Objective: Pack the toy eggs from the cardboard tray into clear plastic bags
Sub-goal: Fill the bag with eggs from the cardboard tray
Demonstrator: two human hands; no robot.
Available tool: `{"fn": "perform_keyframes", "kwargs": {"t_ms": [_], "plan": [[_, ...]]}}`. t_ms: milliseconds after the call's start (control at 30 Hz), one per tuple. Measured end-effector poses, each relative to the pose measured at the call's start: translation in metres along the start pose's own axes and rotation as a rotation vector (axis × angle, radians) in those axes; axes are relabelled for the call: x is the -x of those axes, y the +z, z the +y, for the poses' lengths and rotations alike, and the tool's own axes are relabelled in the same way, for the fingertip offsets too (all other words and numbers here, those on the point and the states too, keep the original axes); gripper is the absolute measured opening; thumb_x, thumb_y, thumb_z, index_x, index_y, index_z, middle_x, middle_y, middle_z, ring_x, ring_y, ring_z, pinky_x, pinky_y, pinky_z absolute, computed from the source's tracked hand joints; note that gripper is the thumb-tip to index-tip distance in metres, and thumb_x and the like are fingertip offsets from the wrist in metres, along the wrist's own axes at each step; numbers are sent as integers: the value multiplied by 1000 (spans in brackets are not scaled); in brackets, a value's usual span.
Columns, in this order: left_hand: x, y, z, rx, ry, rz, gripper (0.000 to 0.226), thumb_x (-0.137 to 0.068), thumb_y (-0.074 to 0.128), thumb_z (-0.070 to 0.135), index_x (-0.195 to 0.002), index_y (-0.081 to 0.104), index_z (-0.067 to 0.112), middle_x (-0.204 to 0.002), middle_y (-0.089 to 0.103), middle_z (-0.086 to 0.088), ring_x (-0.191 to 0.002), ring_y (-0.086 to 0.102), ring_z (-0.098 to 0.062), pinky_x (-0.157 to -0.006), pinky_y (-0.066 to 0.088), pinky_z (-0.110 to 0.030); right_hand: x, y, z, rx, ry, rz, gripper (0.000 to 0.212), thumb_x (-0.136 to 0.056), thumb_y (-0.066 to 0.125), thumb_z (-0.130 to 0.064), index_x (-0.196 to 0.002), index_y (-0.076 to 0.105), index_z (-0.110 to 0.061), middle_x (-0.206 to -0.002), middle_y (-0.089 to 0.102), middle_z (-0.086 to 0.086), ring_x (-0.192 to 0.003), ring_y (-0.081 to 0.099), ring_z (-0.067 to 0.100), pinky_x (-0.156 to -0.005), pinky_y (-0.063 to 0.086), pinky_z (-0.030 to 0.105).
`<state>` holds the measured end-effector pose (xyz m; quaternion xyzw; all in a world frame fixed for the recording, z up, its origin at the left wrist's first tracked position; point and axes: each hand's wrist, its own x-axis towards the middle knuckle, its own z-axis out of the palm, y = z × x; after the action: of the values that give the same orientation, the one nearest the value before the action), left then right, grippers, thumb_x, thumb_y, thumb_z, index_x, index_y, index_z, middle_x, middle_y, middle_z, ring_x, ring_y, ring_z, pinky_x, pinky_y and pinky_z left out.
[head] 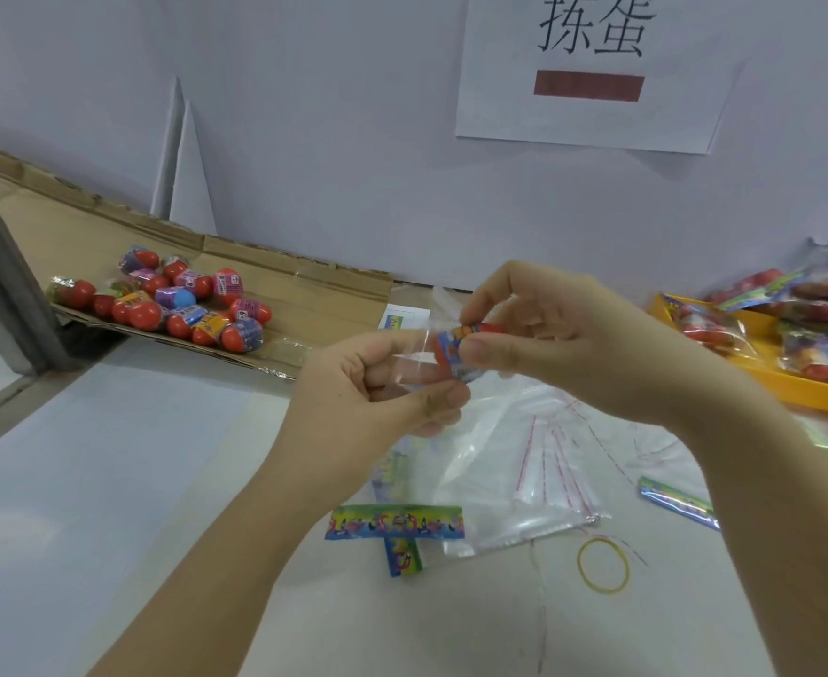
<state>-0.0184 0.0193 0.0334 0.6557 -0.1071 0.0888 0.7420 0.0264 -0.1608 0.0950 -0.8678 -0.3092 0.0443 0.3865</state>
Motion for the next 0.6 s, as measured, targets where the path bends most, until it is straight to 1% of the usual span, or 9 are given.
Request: {"fn": "perform_keyframes", "kwargs": {"t_ms": [33,133,200,267,300,367,433,500,600], "plan": [[0,0,0,3,-1,-2,38,-56,78,16,-93,74,22,-81,77,-6,-67,74,-20,-59,60,-29,0,2,-1,4,-10,-12,38,-64,58,-65,-92,63,-41,-88,69,-15,-76,65,9,-77,55,35],[1,1,0,-19,2,5,44,-55,79,20,-98,72,21,-81,77,-6,-67,74,-22,-58,60,-30,-1,6,-4,29,-57,-31,17,-83,57,-47,-95,68,-44,-89,69,-18,-75,64,6,-75,53,26],[-1,0,0,-9,-1,26,46,-57,78,18,-102,70,17,-81,77,-6,-65,73,-21,-57,59,-28,-1,7,-4,28,-70,-32,19,-88,53,-40,-99,66,-48,-90,68,-21,-76,64,5,-74,52,22],[-2,-1,-1,9,-7,43,46,-58,78,16,-103,69,12,-80,77,-6,-64,73,-20,-57,59,-27,-1,7,-4,16,-69,-31,24,-87,54,-39,-106,60,-52,-92,68,-23,-78,65,4,-76,51,21],[-2,0,-1,13,-5,47,46,-58,78,16,-103,69,13,-80,77,-6,-64,73,-19,-57,59,-27,-2,8,-4,-9,-65,-12,26,-84,59,-39,-108,58,-50,-91,69,-22,-77,67,4,-76,52,22],[-1,1,-3,8,10,49,43,-58,77,17,-100,70,17,-81,77,-4,-67,74,-18,-57,58,-26,-3,11,-3,-100,-38,62,32,-74,69,-43,-104,59,-37,-89,71,-15,-75,69,7,-78,56,29],[-1,2,-4,0,27,56,43,-59,77,17,-101,69,19,-82,77,-2,-71,74,-17,-57,57,-24,-5,17,-4,-152,-24,157,42,-63,68,-49,-96,61,-24,-83,73,-10,-70,71,11,-75,58,34],[-1,2,-4,-13,43,71,45,-59,78,19,-103,69,19,-85,77,-3,-74,75,-20,-58,57,-24,-8,25,-5,-175,-39,239,40,-60,70,-48,-88,65,-19,-79,74,-7,-65,70,13,-67,58,29],[-1,3,-4,-20,70,99,46,-55,81,29,-99,71,23,-86,77,-3,-78,75,-22,-60,58,-25,-9,31,-5,-137,-35,248,28,-71,71,-46,-80,70,-19,-75,73,-10,-59,67,8,-57,51,20]]}}
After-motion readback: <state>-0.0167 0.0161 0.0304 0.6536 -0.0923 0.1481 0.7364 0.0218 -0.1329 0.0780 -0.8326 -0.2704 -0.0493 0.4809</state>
